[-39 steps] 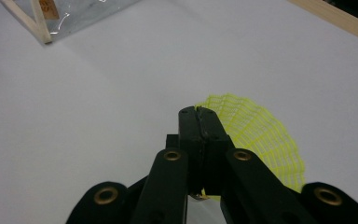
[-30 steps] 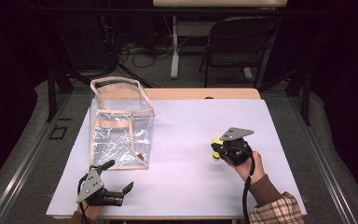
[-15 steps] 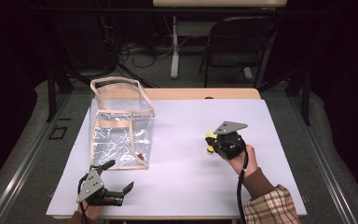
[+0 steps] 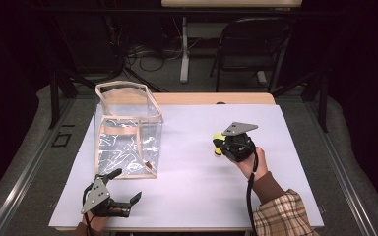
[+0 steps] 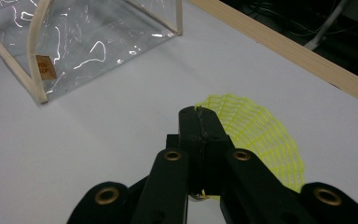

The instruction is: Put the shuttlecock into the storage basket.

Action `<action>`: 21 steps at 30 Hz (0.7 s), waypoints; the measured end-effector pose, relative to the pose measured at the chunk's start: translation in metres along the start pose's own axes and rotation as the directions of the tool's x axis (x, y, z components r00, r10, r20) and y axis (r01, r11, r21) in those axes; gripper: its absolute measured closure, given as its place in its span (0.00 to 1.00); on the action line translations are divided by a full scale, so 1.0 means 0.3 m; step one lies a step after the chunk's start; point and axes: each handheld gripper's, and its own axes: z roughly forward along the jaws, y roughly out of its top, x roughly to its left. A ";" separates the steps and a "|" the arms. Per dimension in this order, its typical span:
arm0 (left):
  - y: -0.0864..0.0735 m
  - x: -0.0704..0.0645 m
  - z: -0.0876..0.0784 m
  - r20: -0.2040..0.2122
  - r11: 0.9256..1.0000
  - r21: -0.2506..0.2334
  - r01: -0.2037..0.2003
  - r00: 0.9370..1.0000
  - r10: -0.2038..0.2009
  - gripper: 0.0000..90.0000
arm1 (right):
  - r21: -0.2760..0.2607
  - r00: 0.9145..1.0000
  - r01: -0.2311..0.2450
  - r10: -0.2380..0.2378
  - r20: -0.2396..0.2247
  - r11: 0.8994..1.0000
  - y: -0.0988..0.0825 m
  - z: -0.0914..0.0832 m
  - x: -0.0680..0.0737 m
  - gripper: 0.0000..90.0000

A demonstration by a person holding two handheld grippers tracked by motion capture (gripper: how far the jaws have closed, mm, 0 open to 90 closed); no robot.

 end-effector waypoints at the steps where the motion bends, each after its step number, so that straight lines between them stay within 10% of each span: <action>1: 0.000 0.000 0.000 0.001 1.000 0.002 -0.002 1.000 0.002 0.00 | -0.003 1.000 0.000 0.000 0.001 1.000 0.004 0.001 -0.002 1.00; 21: 0.000 0.001 0.001 0.000 1.000 0.003 -0.003 1.000 0.003 0.00 | -0.011 1.000 0.009 -0.009 -0.008 1.000 0.068 0.058 -0.013 1.00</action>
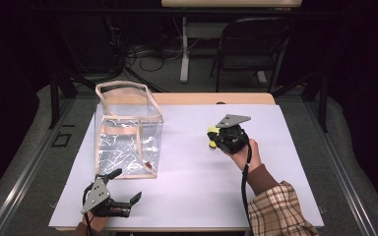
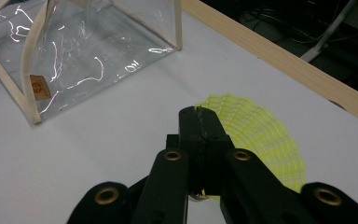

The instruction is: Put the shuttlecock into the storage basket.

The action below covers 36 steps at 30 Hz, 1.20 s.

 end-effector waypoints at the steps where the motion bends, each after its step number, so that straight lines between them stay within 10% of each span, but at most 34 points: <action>1: 0.000 0.000 0.000 0.000 1.000 0.000 0.000 1.000 0.000 0.00 | 0.000 1.000 0.000 0.000 0.000 1.000 0.003 0.003 0.000 1.00; 36: 0.000 -0.001 -0.001 0.002 1.000 0.001 -0.002 1.000 0.002 0.00 | -0.017 1.000 0.020 -0.020 -0.010 1.000 0.126 0.103 0.001 1.00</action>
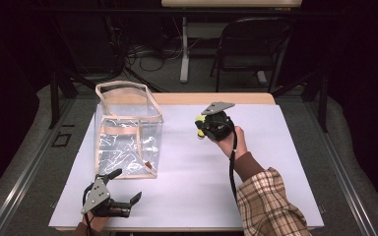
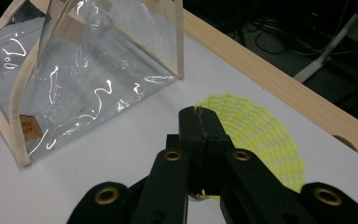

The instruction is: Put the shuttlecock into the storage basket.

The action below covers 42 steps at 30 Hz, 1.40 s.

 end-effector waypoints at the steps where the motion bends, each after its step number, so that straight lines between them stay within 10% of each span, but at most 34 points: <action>1: 0.000 0.000 0.000 -0.001 1.000 0.000 0.000 1.000 0.000 0.00 | 0.001 1.000 0.000 0.000 0.000 1.000 0.004 0.003 0.000 1.00; 42: -0.001 0.001 0.000 0.000 1.000 -0.002 0.004 1.000 -0.004 0.00 | -0.015 1.000 0.022 -0.022 -0.007 1.000 0.139 0.080 0.003 1.00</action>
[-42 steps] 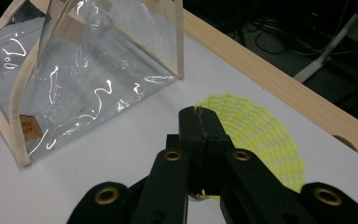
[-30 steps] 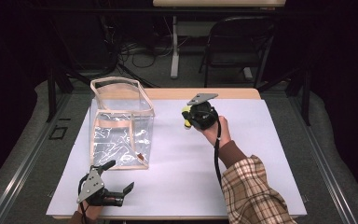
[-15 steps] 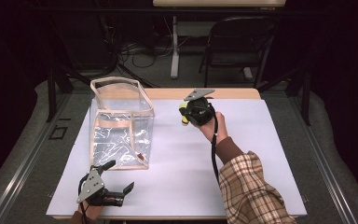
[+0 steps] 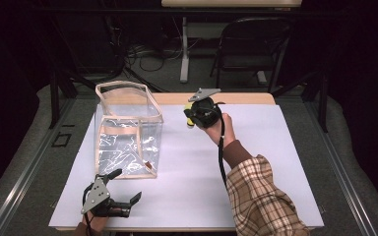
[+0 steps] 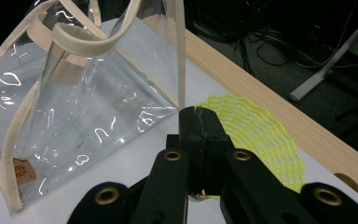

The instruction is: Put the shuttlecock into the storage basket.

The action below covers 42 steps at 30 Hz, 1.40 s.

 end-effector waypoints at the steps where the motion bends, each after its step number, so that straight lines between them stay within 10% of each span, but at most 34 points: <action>1: 0.000 0.000 0.000 0.000 1.000 0.000 0.001 1.000 -0.001 0.00 | 0.003 1.000 0.003 -0.003 -0.001 1.000 0.004 0.001 0.002 1.00; 42: 0.000 0.002 -0.002 -0.001 1.000 -0.002 0.002 1.000 -0.002 0.00 | 0.027 0.999 0.045 -0.045 -0.008 0.999 0.118 0.033 -0.001 1.00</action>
